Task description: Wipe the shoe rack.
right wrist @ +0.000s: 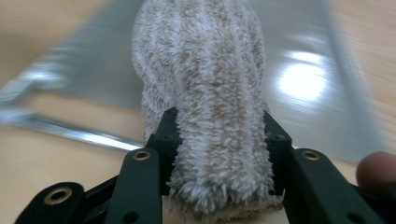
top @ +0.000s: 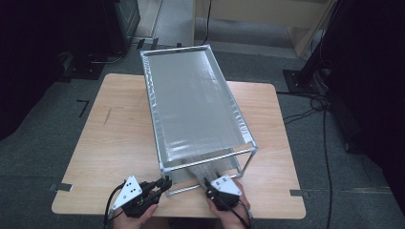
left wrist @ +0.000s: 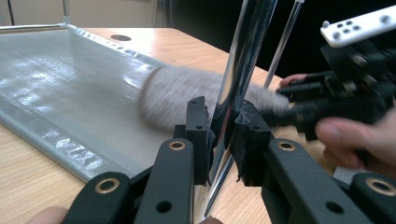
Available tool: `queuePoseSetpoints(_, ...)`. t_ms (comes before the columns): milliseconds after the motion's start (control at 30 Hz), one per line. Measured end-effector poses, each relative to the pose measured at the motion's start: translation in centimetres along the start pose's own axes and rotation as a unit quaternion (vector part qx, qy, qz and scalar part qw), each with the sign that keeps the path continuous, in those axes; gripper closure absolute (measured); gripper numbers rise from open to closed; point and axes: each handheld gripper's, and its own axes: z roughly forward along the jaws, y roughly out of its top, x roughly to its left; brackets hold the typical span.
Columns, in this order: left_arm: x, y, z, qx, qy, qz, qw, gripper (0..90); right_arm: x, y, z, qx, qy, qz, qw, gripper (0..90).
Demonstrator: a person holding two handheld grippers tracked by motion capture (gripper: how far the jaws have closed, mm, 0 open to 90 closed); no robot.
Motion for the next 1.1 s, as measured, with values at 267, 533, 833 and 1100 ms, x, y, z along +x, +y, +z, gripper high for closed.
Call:
queuePoseSetpoints(267,-0.1,0.0,0.2,-0.001,0.000,-0.002,1.0000,78.2,-2.6,-1.0,-0.2,0.005,-0.097,0.037,0.9946,60.8)
queuePoseSetpoints(533,-0.2,-0.1,0.2,-0.002,0.001,-0.006,1.0000,78.1,3.4,-0.2,0.3,-0.001,0.068,-0.012,0.9976,60.3)
queuePoseSetpoints(833,-0.2,-0.1,0.1,0.004,-0.001,0.002,1.0000,78.3,6.4,-0.4,0.3,-0.013,0.132,-0.085,0.9875,60.1)
queuePoseSetpoints(1100,-0.2,0.0,0.1,0.006,0.000,0.006,1.0000,78.3,1.1,-1.3,-0.2,-0.002,0.037,-0.045,0.9983,60.2)
